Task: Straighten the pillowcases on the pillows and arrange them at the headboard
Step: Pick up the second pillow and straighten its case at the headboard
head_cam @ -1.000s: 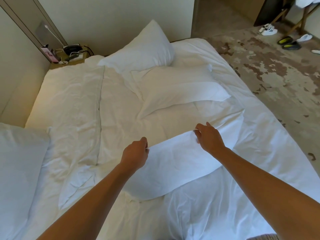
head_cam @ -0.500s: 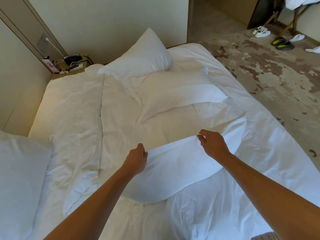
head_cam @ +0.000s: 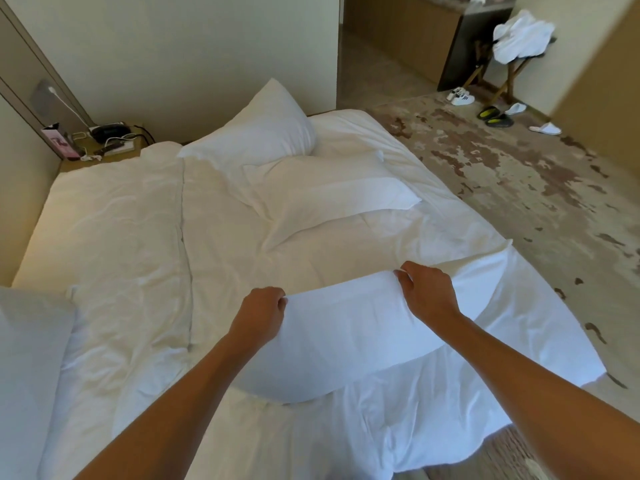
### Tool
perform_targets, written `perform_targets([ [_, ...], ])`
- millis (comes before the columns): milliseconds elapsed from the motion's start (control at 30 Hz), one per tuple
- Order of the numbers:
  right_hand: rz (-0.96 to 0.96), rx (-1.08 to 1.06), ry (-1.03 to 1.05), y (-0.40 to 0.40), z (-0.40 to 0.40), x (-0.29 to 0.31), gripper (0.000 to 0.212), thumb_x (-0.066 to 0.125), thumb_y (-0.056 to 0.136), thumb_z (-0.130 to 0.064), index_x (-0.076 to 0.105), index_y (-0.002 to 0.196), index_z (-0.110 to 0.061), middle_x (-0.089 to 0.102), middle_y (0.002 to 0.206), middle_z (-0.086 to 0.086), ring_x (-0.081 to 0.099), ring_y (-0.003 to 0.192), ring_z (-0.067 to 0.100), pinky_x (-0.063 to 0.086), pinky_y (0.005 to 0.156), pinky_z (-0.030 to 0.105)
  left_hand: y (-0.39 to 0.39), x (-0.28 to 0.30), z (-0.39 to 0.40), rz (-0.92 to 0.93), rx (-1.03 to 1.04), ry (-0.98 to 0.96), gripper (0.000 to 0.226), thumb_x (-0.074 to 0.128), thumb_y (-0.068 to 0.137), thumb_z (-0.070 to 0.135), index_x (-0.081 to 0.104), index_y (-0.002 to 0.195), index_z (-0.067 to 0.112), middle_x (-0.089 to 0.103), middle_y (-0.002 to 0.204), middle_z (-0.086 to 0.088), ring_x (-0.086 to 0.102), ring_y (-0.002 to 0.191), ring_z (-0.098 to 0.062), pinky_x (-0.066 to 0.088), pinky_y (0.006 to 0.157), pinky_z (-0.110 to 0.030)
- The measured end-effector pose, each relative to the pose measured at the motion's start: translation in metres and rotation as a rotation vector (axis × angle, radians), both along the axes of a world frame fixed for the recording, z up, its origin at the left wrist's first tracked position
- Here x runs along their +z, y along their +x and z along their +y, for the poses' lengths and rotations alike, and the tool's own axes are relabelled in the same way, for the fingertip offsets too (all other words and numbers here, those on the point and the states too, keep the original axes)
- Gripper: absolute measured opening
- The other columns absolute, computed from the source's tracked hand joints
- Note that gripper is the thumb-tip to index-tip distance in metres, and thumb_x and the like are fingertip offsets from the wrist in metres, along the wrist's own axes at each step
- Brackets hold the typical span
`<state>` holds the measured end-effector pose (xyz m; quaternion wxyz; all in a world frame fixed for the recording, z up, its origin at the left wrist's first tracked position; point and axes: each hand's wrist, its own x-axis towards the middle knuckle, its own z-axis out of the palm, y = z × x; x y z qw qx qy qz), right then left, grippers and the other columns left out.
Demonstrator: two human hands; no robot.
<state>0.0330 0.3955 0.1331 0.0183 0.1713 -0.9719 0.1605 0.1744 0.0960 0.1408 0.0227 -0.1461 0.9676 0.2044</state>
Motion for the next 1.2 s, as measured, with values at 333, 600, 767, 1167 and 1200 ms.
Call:
perform_targets([
  [333, -0.066, -0.038, -0.008, 0.076, 0.002, -0.009, 0.032, 0.052, 0.107, -0.038, 0.061, 0.083, -0.019, 0.067, 0.064, 0.000, 0.068, 0.068, 0.028, 0.054, 0.067, 0.037, 0.027, 0.010, -0.027, 0.013, 0.000, -0.135, 0.032, 0.041, 0.103, 0.026, 0.052, 0.073, 0.020, 0.057, 0.073, 0.001, 0.056, 0.068, -0.025, 0.040, 0.062, -0.031],
  [600, -0.133, -0.073, 0.076, 0.094, 0.004, -0.032, 0.024, 0.060, 0.103, -0.039, 0.075, 0.106, -0.022, 0.075, 0.101, 0.000, 0.071, 0.094, 0.025, 0.053, 0.083, 0.034, 0.046, -0.012, -0.033, -0.064, 0.013, -0.065, 0.033, 0.042, 0.104, 0.020, 0.057, 0.077, 0.008, 0.065, 0.081, -0.008, 0.060, 0.077, -0.030, 0.044, 0.066, -0.035],
  [767, -0.203, -0.202, -0.052, 0.089, 0.024, -0.035, 0.024, 0.052, 0.105, -0.022, 0.064, 0.086, -0.012, 0.073, 0.076, 0.003, 0.071, 0.079, 0.027, 0.058, 0.078, 0.041, 0.037, -0.019, -0.033, -0.082, 0.032, -0.060, 0.032, 0.044, 0.104, 0.016, 0.063, 0.083, 0.001, 0.066, 0.082, -0.012, 0.060, 0.077, -0.031, 0.043, 0.067, -0.034],
  [1167, -0.113, -0.131, -0.129, 0.084, 0.040, -0.035, 0.026, 0.051, 0.108, -0.033, 0.067, 0.097, -0.015, 0.071, 0.079, 0.002, 0.069, 0.073, 0.025, 0.057, 0.070, 0.038, 0.040, -0.032, -0.029, -0.228, 0.003, 0.004, 0.027, 0.049, 0.094, 0.006, 0.047, 0.067, 0.005, 0.053, 0.068, -0.016, 0.049, 0.068, -0.031, 0.034, 0.062, -0.035],
  [1200, -0.110, -0.131, -0.123, 0.084, 0.040, -0.034, 0.024, 0.052, 0.107, -0.033, 0.068, 0.099, -0.016, 0.072, 0.083, 0.003, 0.070, 0.075, 0.027, 0.057, 0.071, 0.038, 0.041, -0.033, -0.029, -0.232, 0.007, 0.004, 0.026, 0.048, 0.094, 0.006, 0.049, 0.068, 0.005, 0.054, 0.070, -0.016, 0.050, 0.069, -0.031, 0.035, 0.063, -0.035],
])
